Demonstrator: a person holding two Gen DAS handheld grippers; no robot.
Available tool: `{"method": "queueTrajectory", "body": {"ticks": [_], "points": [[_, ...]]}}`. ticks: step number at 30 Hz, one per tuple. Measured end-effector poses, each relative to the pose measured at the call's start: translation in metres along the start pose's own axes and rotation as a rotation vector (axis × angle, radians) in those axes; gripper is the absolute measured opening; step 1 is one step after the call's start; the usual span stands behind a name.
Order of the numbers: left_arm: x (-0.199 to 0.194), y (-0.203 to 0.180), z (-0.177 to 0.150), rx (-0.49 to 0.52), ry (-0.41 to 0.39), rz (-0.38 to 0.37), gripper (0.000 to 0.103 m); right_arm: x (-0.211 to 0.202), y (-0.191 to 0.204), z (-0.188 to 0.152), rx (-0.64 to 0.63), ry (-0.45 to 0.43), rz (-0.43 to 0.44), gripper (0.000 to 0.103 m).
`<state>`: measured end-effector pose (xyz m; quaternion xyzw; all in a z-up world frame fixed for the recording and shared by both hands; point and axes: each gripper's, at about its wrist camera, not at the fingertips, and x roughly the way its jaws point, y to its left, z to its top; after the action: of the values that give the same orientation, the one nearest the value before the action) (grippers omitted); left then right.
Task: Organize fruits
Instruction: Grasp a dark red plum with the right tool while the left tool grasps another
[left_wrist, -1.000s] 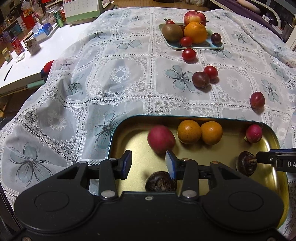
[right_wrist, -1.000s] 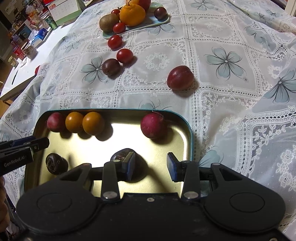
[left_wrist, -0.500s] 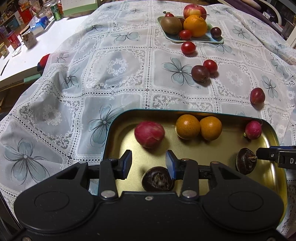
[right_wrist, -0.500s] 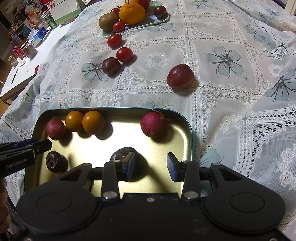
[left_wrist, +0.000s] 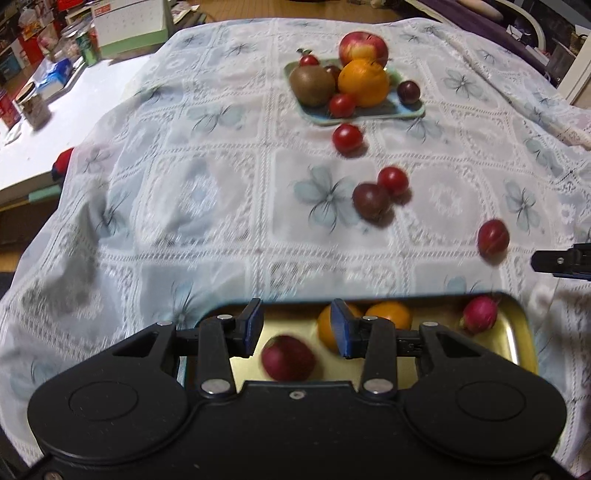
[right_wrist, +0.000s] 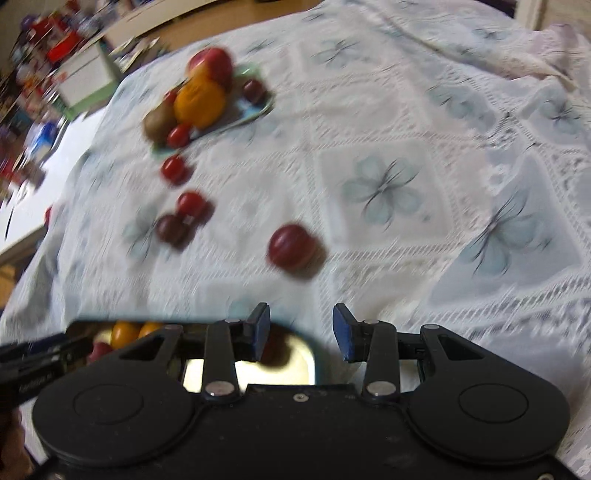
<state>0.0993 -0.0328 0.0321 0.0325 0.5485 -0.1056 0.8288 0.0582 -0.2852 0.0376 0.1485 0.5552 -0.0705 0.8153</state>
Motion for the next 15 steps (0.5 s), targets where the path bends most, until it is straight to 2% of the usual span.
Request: {"method": "queueTrajectory", "body": {"ticks": [12,15], "points": [[0.027,-0.024,0.042,0.016,0.004,-0.041,0.049,0.052,-0.001,0.036,0.099,0.054,0.002,0.041],[0.035,-0.028,0.048,0.006,0.005,-0.048,0.049,0.062,0.002,0.04,0.111,0.067,0.031,0.043]]}}
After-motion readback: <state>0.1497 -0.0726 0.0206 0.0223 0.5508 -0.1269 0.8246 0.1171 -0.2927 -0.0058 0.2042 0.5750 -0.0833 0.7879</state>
